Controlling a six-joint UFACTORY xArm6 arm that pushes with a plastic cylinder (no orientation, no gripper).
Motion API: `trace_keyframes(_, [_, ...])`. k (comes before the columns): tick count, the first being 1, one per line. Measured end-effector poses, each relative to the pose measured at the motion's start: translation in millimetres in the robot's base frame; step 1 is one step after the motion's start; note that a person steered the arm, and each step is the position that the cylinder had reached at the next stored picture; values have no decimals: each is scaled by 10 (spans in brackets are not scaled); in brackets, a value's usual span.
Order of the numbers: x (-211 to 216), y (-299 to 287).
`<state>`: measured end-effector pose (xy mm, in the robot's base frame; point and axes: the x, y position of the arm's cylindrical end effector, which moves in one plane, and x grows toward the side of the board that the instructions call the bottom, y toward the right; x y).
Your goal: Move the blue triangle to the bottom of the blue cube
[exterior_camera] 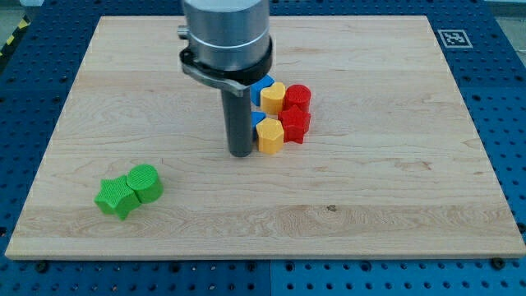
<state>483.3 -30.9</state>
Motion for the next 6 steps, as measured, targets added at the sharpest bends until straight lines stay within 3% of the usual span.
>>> trace_keyframes(6, [-868,417])
